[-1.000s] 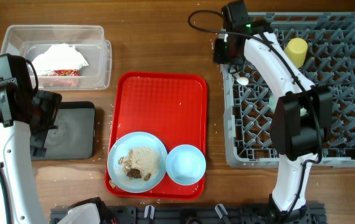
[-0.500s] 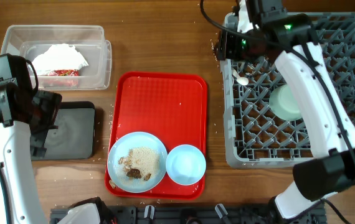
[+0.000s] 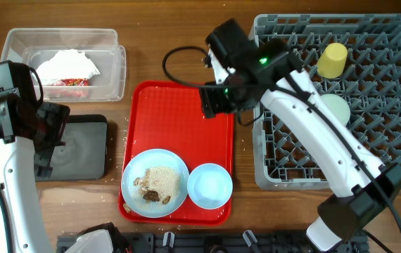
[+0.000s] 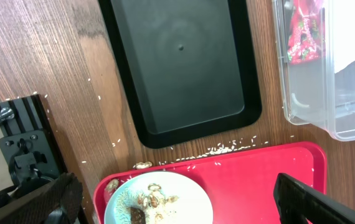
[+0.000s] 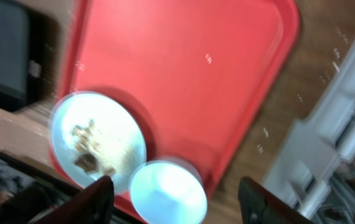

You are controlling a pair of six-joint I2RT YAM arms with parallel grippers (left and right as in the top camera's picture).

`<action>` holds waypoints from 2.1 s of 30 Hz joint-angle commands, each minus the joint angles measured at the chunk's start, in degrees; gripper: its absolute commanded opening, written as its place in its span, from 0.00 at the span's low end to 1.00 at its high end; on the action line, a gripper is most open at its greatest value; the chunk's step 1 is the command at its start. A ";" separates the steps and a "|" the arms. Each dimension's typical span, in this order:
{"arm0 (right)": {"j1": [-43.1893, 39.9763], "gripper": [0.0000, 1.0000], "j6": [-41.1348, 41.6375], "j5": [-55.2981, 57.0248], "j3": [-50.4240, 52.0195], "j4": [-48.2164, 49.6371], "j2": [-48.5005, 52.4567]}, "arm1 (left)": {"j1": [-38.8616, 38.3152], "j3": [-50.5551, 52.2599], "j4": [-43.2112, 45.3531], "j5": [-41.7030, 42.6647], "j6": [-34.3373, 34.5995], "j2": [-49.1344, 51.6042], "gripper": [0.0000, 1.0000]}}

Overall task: Sort waste into correct bins and load items into the dishwasher rack
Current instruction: 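Move the right gripper over the light-blue bowl on the red tray, then grasp the light-blue bowl rim with the right gripper and lift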

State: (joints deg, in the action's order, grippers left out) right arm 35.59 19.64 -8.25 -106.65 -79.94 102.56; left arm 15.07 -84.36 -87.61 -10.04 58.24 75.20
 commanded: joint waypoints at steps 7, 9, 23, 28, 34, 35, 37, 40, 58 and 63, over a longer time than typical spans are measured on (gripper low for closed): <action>7.72 0.68 -2.91 -3.52 0.35 -7.28 -1.20 | 0.22 0.17 -0.09 -0.96 0.94 -0.31 1.00; 10.01 0.68 -2.21 -3.43 1.27 -8.26 -1.16 | 0.22 0.17 -0.09 -0.96 0.94 -0.31 1.00; 18.88 0.68 5.90 -5.44 23.45 1.77 -1.16 | 0.22 0.17 -0.09 -0.96 0.94 -0.31 1.00; 19.15 0.68 4.33 -10.73 29.16 11.41 -1.16 | 0.22 0.17 -0.09 -0.96 0.94 -0.31 1.00; 21.07 0.77 -1.49 -5.88 33.46 16.24 -1.03 | 0.22 0.17 -0.09 -0.96 0.94 -0.31 1.00; 21.35 0.77 -1.60 -5.51 34.53 17.03 -0.92 | 0.22 0.17 -0.09 -0.96 0.94 -0.31 1.00; 21.64 0.74 -1.57 -5.53 35.87 17.86 -0.76 | 0.22 0.17 -0.09 -0.96 0.94 -0.31 1.00; 22.77 0.62 -1.73 -5.51 37.05 18.16 -0.76 | 0.22 0.17 -0.09 -0.96 0.94 -0.31 1.00; 30.03 0.52 -2.29 2.25 40.13 22.43 -0.76 | 0.22 0.17 -0.09 -0.96 0.94 -0.31 1.00; 30.08 0.49 -0.94 2.23 42.23 23.67 -0.76 | 0.22 0.17 -0.09 -0.96 0.94 -0.31 1.00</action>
State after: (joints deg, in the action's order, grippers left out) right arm 65.32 17.87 -7.38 -66.00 -56.95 102.08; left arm 15.07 -84.36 -87.61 -10.07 58.24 75.20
